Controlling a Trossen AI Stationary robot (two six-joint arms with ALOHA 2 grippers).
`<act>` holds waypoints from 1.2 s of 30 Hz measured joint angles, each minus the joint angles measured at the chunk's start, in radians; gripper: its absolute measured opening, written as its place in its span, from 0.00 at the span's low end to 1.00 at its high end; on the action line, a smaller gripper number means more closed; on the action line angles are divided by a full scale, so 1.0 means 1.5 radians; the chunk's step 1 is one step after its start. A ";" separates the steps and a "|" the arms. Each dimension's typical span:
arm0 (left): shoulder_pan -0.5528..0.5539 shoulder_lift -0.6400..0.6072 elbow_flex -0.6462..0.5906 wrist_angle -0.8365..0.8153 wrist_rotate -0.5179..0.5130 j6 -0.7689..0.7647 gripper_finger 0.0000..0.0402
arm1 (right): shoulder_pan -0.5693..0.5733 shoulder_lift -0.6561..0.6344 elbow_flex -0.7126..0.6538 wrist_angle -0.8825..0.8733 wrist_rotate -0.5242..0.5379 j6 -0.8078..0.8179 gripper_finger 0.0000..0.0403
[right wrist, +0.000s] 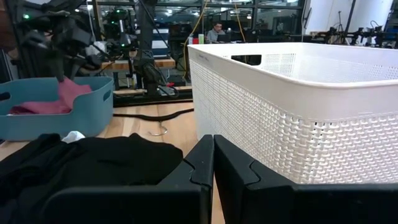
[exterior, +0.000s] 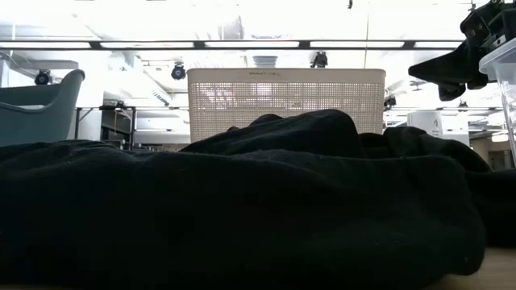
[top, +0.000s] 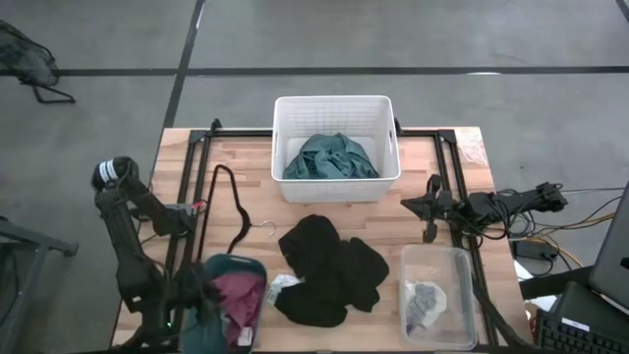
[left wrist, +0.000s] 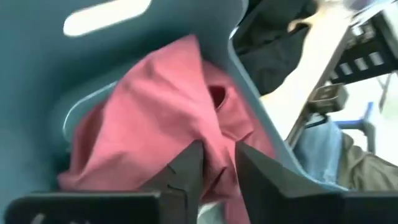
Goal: Pick & Place Cloths
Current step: Put the red underwear into the blue bin, then put the black underwear into the blue bin
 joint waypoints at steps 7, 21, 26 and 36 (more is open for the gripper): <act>-0.001 -0.047 0.000 0.018 -0.037 0.050 0.35 | 0.000 0.000 0.000 0.000 0.000 0.000 0.02; 0.127 -0.030 0.001 0.299 -0.300 0.557 0.36 | 0.000 0.000 0.000 0.000 0.000 0.000 0.02; 0.224 0.028 0.000 0.498 -0.205 0.782 0.36 | 0.000 0.000 0.000 0.001 0.000 0.000 0.02; 0.334 0.147 0.044 0.624 0.030 1.066 0.36 | 0.000 0.000 0.000 0.001 0.000 0.001 0.02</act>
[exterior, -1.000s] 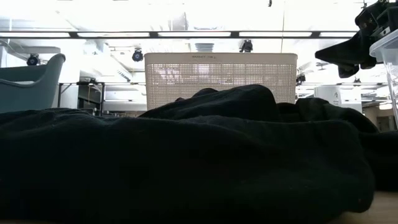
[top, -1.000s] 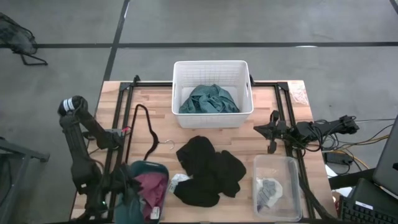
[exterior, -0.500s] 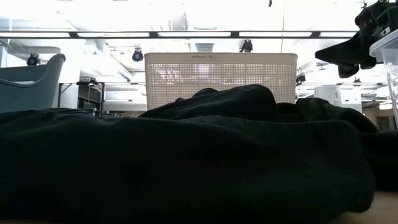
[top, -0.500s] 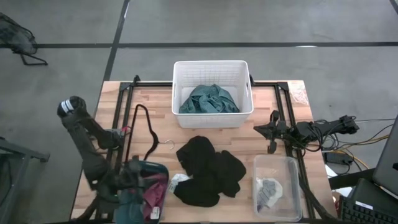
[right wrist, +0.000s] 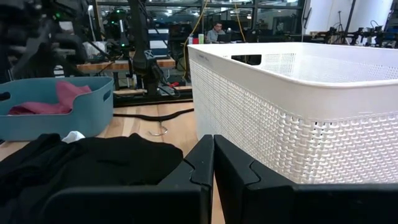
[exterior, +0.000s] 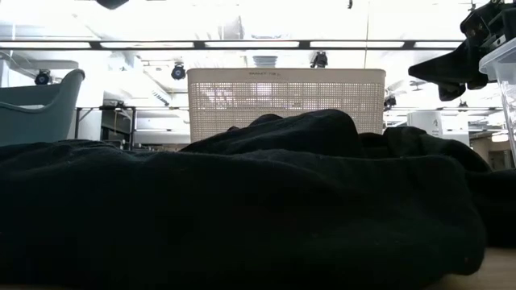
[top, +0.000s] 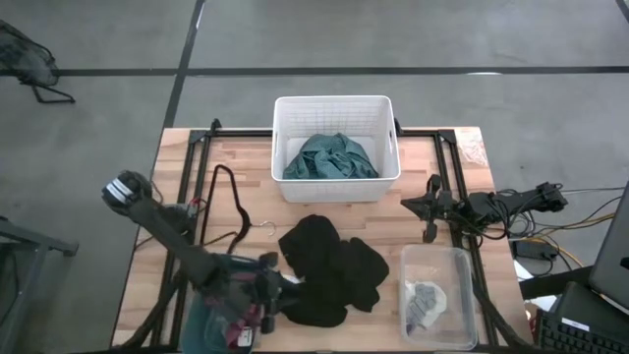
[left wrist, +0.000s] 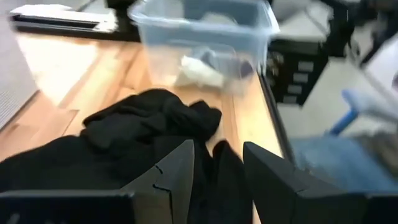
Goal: Pick & Place Cloths
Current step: Put the black underwear into the blue bin
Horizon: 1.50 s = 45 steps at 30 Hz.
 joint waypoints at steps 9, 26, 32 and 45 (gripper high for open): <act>0.009 0.126 0.062 -0.004 0.077 0.020 0.36 | 0.000 0.000 0.000 0.000 0.000 0.000 0.02; 0.012 0.277 0.100 -0.064 0.131 -0.018 0.36 | 0.000 0.000 0.000 0.000 0.000 0.000 0.02; 0.014 0.285 0.101 -0.145 0.098 -0.027 0.35 | 0.000 0.000 0.000 0.000 0.000 -0.001 0.02; 0.027 0.286 0.101 -0.162 0.096 -0.090 0.04 | 0.000 0.000 0.000 0.000 0.000 -0.001 0.02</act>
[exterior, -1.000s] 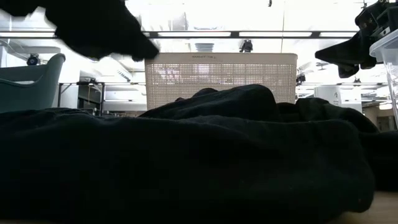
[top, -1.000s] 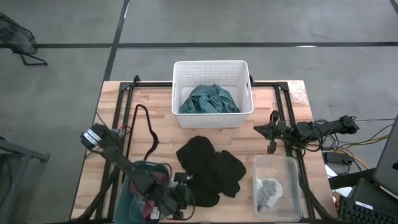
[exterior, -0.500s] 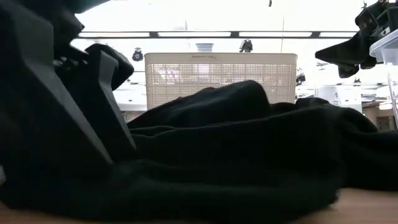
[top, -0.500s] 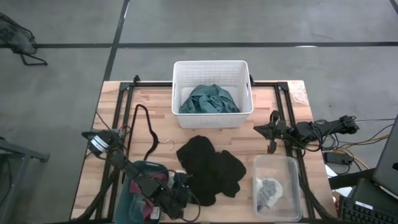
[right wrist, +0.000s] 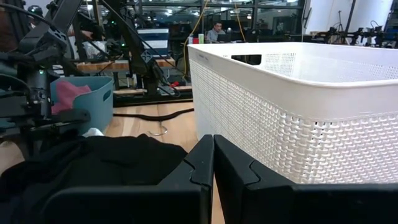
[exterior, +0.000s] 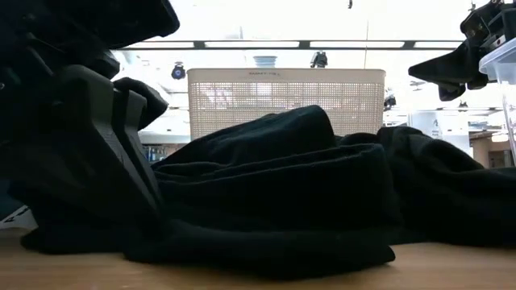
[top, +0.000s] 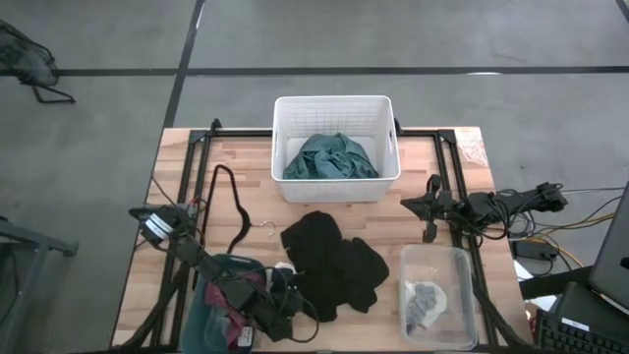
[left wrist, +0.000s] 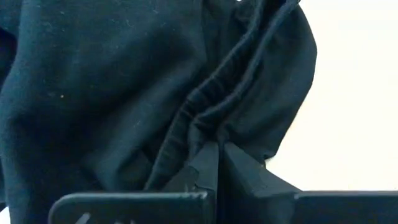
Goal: Pick & Place Cloths
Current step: Put the black underwear into the blue bin
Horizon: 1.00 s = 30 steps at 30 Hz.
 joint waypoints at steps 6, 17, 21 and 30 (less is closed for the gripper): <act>0.000 -0.019 0.028 -0.038 -0.023 0.049 0.02 | 0.000 0.000 0.000 0.000 0.000 0.001 0.02; -0.013 -0.051 0.258 -0.428 -0.119 0.051 0.01 | 0.000 0.000 0.000 0.000 0.000 0.000 0.02; -0.030 -0.051 0.343 -0.553 -0.174 0.040 0.01 | 0.000 0.000 0.000 0.000 0.000 0.000 0.02; -0.083 -0.052 0.483 -0.771 -0.237 -0.045 0.01 | 0.000 0.000 0.000 0.000 0.000 0.000 0.02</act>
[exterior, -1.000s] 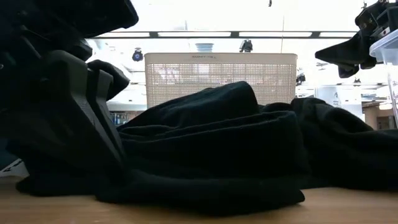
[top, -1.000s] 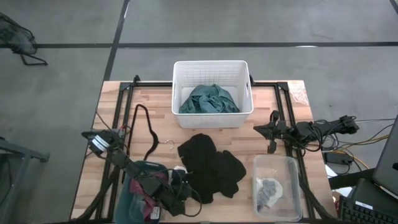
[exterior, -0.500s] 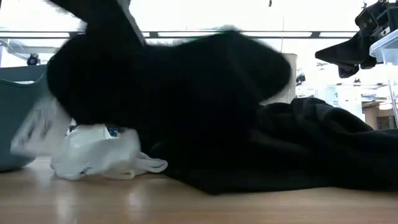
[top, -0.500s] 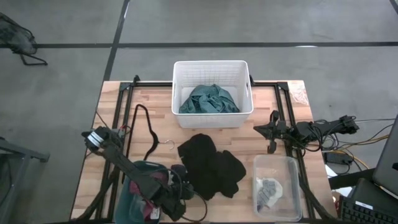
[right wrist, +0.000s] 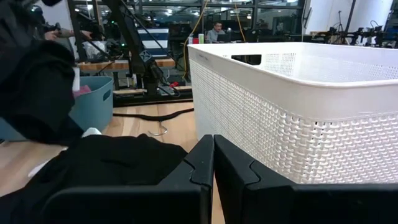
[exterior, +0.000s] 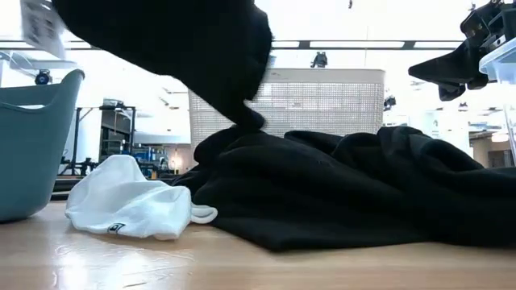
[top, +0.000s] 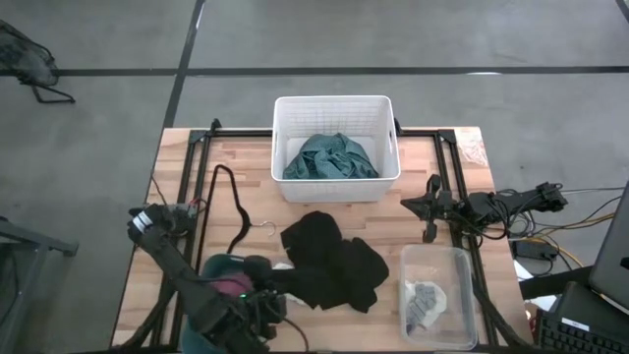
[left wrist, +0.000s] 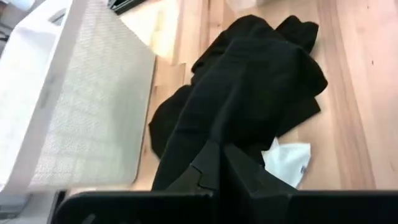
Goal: Pick & Place Cloths
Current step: Put the black underwear into the blue bin
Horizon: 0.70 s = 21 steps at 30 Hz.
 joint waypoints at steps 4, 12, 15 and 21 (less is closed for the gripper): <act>-0.033 0.000 0.043 -0.112 -0.033 -0.079 0.01 | 0.000 0.000 0.000 0.000 0.000 0.000 0.02; -0.100 -0.030 0.083 -0.166 0.028 -0.202 0.01 | 0.000 0.000 0.000 0.000 0.000 0.000 0.02; -0.128 -0.050 0.082 -0.167 0.040 -0.254 0.01 | 0.000 0.000 0.000 0.000 0.000 0.001 0.02; -0.181 -0.092 0.082 -0.167 0.148 -0.404 0.01 | 0.000 0.000 0.000 0.000 0.000 0.000 0.02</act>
